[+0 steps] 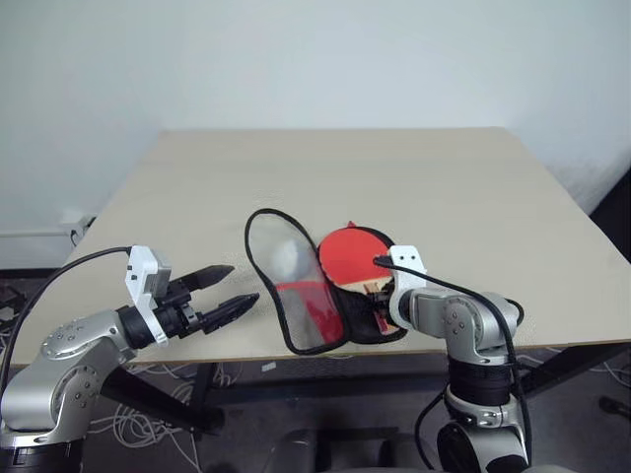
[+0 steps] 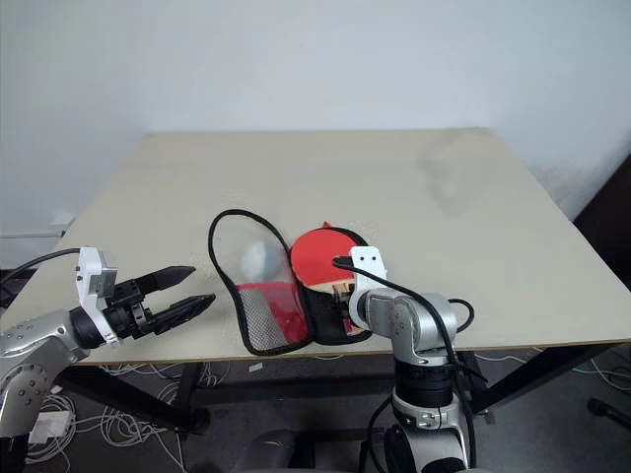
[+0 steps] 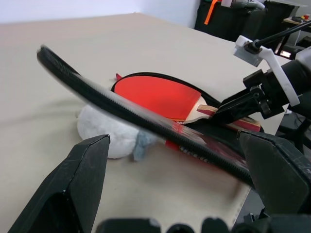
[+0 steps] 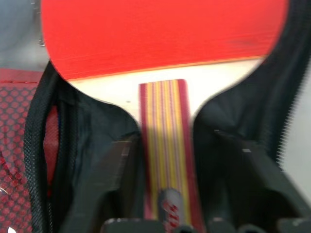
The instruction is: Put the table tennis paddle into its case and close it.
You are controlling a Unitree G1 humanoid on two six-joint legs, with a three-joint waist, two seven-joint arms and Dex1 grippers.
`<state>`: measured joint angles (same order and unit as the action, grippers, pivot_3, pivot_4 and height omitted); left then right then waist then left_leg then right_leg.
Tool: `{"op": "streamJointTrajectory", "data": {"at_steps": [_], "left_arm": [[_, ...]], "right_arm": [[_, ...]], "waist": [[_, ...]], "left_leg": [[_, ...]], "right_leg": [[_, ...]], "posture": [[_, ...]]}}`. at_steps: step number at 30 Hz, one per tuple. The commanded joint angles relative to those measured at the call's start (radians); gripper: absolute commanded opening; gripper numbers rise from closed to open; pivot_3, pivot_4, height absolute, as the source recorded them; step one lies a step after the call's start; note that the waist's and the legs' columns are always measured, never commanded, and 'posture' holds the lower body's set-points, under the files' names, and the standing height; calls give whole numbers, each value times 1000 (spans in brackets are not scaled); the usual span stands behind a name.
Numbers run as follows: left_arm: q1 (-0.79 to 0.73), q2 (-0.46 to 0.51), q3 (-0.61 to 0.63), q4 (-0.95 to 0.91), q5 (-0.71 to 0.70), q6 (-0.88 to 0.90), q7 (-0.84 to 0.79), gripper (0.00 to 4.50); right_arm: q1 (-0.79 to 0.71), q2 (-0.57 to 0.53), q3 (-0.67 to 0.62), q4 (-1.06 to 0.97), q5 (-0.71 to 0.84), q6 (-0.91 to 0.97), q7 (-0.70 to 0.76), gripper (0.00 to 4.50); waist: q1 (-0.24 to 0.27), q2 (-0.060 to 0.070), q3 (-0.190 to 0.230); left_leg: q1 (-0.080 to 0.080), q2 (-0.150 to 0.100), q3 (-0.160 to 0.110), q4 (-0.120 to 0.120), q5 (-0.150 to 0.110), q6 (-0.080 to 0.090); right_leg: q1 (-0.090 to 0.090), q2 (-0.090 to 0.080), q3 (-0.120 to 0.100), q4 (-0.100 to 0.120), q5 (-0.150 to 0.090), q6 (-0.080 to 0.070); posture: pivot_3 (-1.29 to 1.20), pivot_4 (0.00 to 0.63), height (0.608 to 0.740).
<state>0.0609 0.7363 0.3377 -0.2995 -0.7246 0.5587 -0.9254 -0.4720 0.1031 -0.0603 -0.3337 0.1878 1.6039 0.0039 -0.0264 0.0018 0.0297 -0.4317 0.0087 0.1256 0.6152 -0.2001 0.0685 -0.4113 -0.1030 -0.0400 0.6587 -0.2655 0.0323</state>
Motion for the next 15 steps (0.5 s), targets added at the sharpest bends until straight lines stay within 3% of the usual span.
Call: {"op": "streamJointTrajectory", "data": {"at_steps": [1, 2, 7, 13, 15], "left_arm": [[-19, 1, 20, -11, -11, -14, -2, 4500], [-22, 6, 21, -1, -6, -17, -7, 4500], [-36, 19, 24, 42, 11, -29, -25, 4500], [-39, 20, 25, 104, -23, 19, -48, 4500], [-49, 11, 23, 147, -32, 47, -42, 4121]], "right_arm": [[-23, -33, -2, -66, 31, 11, 39, 4139], [-34, -91, 19, -102, 78, 11, 101, 4399], [-80, -344, 41, -222, 271, -67, 382, 4399], [-72, -604, 43, -169, 299, -301, 574, 4399], [-60, -668, 46, -144, 308, -362, 626, 4420]], "waist": [[-1, 0, 0], [0, 0, 0], [-1, -1, 0], [-5, 0, 1], [-5, -1, 1]], "left_leg": [[0, 0, 0, 0, 0, 0], [0, 1, 0, 0, 0, 0], [0, 1, 0, 3, -1, 1], [0, 5, -6, 12, -6, 10], [0, 5, -5, 16, -8, 14]], "right_leg": [[0, 0, 0, 0, 0, 0], [0, 1, 0, 0, 0, 0], [1, 0, 0, -1, 0, -1], [4, 2, 1, 0, -1, -2], [5, 1, 2, 0, -1, -2]], "posture": [[0, 0, 707], [0, 0, 707], [0, 0, 707], [0, 0, 707], [0, 0, 707]]}}
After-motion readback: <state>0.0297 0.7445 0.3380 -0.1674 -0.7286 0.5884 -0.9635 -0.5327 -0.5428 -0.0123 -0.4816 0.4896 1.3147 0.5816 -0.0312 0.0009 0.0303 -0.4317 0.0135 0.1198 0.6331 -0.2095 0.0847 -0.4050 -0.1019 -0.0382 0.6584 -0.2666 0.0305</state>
